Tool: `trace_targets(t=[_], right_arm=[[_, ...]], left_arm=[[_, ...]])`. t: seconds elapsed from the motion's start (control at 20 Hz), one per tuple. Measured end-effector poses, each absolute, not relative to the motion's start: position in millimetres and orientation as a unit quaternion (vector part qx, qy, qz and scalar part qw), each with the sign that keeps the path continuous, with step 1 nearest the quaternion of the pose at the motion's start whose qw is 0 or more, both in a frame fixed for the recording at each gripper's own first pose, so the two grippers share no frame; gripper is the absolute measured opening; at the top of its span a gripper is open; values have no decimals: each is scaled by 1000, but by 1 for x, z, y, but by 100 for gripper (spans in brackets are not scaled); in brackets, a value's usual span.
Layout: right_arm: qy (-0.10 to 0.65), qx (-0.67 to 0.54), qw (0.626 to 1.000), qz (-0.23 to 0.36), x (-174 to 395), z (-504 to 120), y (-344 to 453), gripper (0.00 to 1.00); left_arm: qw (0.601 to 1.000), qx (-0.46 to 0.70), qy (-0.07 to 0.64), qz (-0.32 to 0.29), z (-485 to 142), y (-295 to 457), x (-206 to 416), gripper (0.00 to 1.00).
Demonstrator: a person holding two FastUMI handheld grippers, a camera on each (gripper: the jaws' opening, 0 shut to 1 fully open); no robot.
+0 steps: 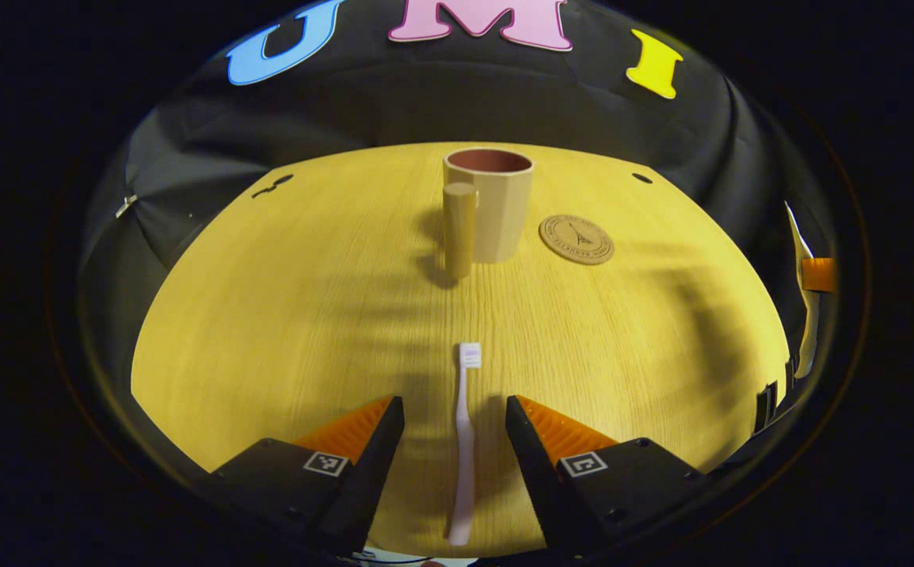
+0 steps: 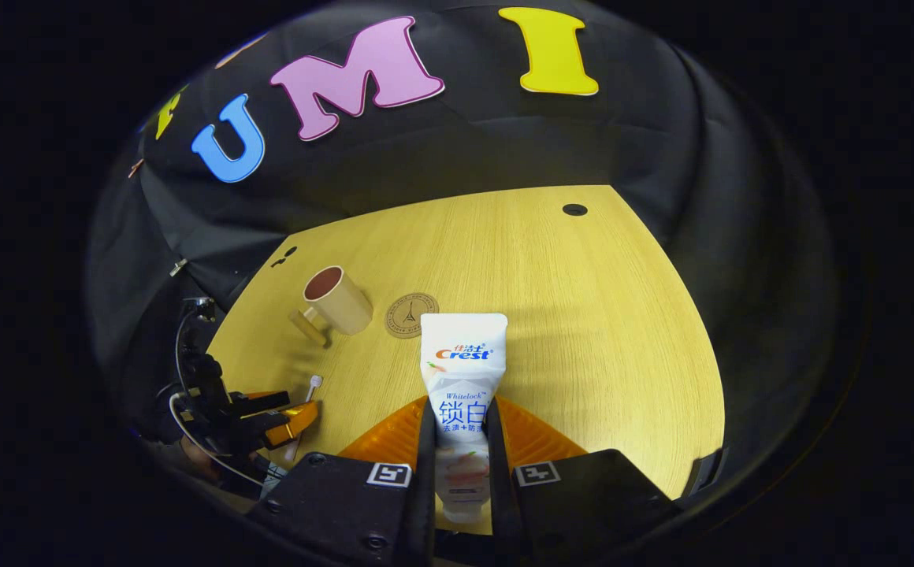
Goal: Put the toothbrush and toothpaste on the desktop into the cup, then pick up the cup and place it on the coaster on the desktop.
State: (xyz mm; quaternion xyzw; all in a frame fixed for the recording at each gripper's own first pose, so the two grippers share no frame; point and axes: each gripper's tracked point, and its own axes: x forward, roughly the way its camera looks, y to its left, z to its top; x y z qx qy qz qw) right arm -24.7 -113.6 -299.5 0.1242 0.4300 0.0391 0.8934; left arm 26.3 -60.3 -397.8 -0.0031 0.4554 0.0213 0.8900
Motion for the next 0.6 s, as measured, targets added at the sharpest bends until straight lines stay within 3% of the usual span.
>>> trace_targets(t=[0.35,0.6], right_arm=[[437,139,888,39,-25,-308,-116,33],[436,146,887,36,-25,-308,-115,33]], left_arm=[[881,11,473,3,-403,-64,28,75],[880,18,475,-1,-403,-67,35,28]])
